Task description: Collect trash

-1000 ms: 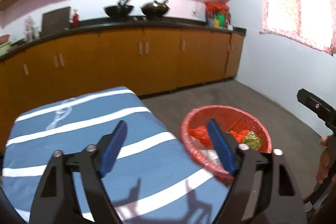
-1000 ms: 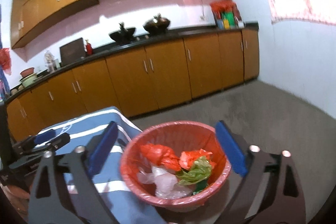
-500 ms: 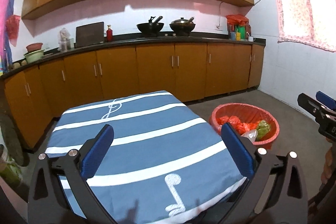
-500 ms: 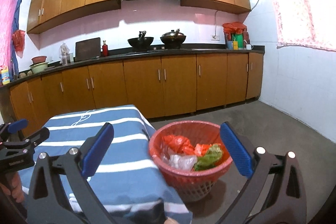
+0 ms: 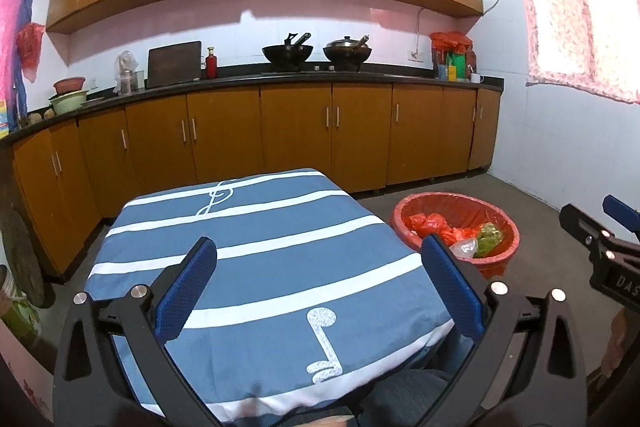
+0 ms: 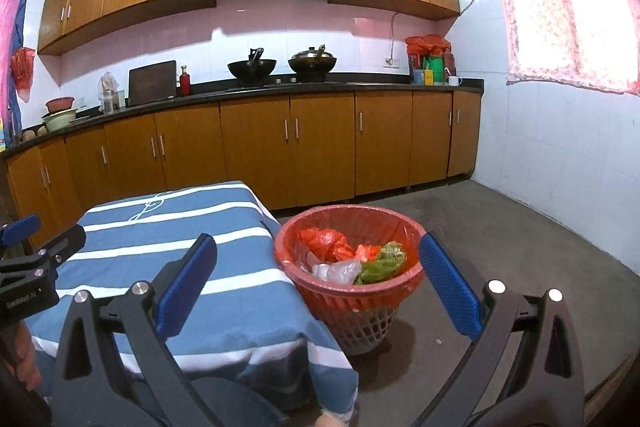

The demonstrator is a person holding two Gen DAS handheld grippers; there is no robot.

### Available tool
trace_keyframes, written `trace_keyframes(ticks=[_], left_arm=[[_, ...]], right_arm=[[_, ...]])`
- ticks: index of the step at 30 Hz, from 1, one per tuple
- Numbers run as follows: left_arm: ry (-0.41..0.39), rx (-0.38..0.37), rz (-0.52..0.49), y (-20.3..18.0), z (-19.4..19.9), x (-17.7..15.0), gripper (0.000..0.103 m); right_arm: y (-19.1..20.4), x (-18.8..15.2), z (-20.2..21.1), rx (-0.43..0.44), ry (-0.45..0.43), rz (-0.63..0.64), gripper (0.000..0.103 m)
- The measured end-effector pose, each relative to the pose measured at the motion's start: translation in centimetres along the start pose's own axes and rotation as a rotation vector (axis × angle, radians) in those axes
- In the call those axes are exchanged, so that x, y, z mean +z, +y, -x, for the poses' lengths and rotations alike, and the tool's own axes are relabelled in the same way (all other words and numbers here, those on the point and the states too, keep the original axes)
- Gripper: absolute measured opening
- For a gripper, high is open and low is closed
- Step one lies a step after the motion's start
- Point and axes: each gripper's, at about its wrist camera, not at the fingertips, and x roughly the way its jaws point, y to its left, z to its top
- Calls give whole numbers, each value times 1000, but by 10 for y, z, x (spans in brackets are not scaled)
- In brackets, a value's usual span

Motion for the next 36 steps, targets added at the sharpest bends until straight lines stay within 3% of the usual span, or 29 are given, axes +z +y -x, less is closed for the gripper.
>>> trace_keyframes(ticks=[36], left_arm=[[3, 16, 9, 3, 8, -11, 101]], right_arm=[[5, -10, 3, -10, -10, -4, 99]])
